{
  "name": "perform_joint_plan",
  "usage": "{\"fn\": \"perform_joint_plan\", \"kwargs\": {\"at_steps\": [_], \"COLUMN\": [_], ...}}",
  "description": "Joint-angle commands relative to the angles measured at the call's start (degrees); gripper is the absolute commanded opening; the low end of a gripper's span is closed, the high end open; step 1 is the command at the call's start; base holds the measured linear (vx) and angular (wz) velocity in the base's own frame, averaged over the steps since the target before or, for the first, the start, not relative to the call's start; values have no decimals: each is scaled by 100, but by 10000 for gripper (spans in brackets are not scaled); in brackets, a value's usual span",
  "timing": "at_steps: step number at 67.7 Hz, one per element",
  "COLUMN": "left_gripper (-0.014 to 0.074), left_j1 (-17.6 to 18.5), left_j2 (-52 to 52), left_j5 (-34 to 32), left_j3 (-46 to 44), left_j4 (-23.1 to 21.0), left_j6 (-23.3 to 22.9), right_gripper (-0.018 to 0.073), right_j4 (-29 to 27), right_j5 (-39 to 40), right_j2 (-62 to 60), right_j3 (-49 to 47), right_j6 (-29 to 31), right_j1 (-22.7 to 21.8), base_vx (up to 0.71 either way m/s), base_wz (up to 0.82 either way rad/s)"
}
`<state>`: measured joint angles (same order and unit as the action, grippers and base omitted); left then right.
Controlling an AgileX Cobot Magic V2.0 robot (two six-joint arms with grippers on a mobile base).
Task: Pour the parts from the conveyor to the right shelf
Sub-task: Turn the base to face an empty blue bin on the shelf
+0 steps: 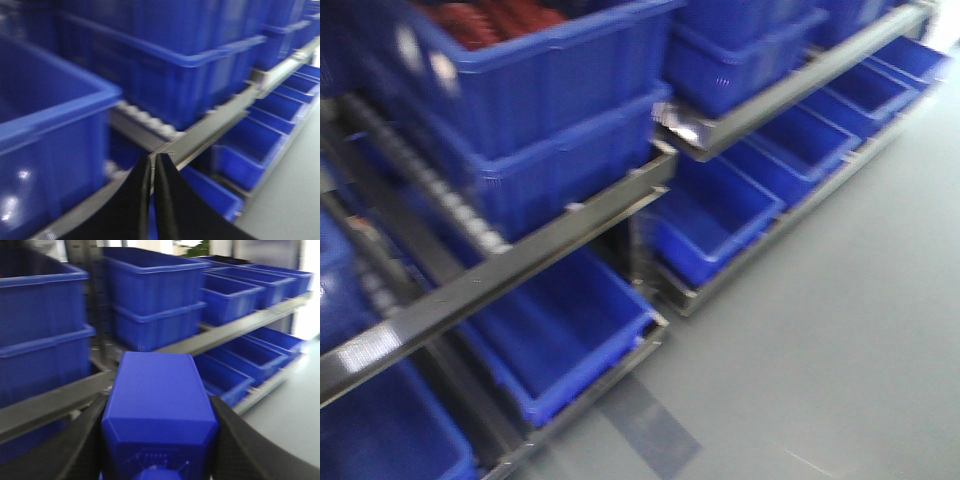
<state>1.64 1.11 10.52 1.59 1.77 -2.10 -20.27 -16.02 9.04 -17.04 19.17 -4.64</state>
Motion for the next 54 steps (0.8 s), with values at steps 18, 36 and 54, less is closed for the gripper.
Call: {"fn": "perform_joint_plan", "kwargs": {"at_steps": [18,36,54], "left_gripper": [-6,-6,-6], "left_j1": [29,29,29], "left_j2": [30,30,30], "left_j5": [-412,-412,-412], "left_j3": [-108,-108,-108], "left_j4": [-5,-5,-5], "left_j6": [-42,-42,-42], "right_gripper": [-5,-5,-5], "right_j4": [-24,-24,-24], "right_j5": [440,440,440], "right_j2": [68,68,68], "right_j3": [-146,-146,-146], "right_j6": [-1,-1,-1], "right_j1": [-11,-11,-11], "base_vx": [20,12,6], "base_wz": [89,84,71]}}
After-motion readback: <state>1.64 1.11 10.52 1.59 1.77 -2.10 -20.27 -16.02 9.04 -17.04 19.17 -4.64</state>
